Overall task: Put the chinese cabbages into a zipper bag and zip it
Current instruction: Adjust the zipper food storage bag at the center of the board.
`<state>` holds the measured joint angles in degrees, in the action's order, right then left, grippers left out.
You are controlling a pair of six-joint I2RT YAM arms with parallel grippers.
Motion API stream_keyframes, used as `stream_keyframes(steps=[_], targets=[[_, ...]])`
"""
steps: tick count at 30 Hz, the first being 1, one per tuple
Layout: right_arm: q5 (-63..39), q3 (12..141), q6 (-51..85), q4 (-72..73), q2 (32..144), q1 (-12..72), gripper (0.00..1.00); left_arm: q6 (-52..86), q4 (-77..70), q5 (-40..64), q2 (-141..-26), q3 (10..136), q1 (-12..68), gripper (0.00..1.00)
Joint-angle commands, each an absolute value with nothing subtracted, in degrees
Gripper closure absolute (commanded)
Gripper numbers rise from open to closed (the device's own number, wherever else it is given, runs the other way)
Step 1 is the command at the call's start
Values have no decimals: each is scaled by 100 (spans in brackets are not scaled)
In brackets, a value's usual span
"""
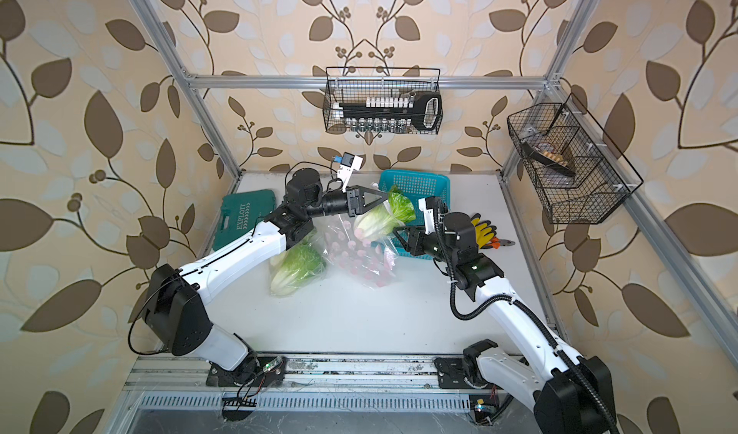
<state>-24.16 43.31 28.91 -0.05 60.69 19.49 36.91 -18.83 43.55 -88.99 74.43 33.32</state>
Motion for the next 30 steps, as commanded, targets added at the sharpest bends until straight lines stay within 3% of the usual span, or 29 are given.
stream_keyframes(steps=[1,6,15,21,30], targets=[[-2787,4305,2751,822,6228,1924,59,3705,-2092,4559,-8874,7765,3337,100],[-2849,4210,3015,1412,6369,1915,68,3700,-2057,4619,-8878,7795,3347,100],[-2466,4378,2559,1532,6419,1913,100,3183,-1511,4673,-8649,7809,3248,100],[-2119,4504,1446,1940,6206,1973,100,3220,-1547,4678,-8587,7746,2832,100],[-2040,4372,1056,2590,5776,1935,100,3869,-1964,4385,-8569,7390,2489,100]])
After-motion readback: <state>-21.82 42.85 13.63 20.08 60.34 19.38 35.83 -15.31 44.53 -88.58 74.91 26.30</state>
